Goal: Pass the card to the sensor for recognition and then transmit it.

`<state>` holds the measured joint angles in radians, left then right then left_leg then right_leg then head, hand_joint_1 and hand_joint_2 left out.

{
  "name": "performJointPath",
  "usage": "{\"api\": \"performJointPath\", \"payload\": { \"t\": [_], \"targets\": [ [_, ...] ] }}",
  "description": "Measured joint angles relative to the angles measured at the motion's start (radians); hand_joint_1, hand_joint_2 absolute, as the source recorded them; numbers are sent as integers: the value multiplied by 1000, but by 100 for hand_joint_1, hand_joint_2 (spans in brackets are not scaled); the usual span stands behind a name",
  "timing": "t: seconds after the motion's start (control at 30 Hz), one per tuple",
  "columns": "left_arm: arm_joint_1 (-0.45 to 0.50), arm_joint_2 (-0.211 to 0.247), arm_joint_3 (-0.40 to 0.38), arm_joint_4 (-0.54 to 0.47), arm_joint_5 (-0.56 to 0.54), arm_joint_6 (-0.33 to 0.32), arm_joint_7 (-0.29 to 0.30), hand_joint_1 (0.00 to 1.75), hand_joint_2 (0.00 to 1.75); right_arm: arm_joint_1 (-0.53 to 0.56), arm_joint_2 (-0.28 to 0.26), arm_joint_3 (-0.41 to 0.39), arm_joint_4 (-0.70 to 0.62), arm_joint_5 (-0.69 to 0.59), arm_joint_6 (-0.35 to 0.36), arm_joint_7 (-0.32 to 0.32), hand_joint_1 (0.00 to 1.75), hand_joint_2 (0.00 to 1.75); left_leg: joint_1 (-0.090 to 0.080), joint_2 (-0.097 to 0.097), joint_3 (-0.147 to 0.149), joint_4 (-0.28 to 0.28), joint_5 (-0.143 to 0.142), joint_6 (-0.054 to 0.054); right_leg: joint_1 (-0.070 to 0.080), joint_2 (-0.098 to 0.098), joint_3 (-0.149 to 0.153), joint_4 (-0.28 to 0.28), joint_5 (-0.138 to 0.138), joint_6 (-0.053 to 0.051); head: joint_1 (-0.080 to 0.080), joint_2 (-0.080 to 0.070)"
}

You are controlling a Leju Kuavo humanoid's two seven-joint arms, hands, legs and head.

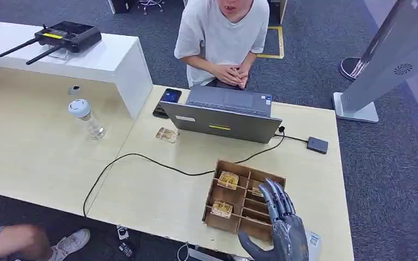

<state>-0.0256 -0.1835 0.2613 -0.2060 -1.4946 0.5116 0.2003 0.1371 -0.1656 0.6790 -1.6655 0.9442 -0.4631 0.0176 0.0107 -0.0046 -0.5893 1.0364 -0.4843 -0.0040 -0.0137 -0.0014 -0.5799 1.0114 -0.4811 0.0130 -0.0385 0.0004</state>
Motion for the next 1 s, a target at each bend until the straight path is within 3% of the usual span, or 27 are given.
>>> {"api": "performJointPath", "payload": {
  "t": [0.4,0.63,1.0],
  "targets": [
    [0,0,-3,0,-11,-4,1,0,0,-9,24,-35,46,98,-11,51,0,175,0,0,0,0,0,0,0,0,0,0,0,0,0,0],
    [-14,-2,-4,0,-26,-36,24,0,0,-26,60,-68,56,171,24,109,0,175,0,0,0,0,0,0,0,0,0,0,0,0,0,0],
    [-16,-2,-6,0,-38,-38,24,0,0,-25,77,-125,82,261,51,148,0,175,0,0,0,0,0,0,0,0,0,0,0,0,0,0]
  ]
}}
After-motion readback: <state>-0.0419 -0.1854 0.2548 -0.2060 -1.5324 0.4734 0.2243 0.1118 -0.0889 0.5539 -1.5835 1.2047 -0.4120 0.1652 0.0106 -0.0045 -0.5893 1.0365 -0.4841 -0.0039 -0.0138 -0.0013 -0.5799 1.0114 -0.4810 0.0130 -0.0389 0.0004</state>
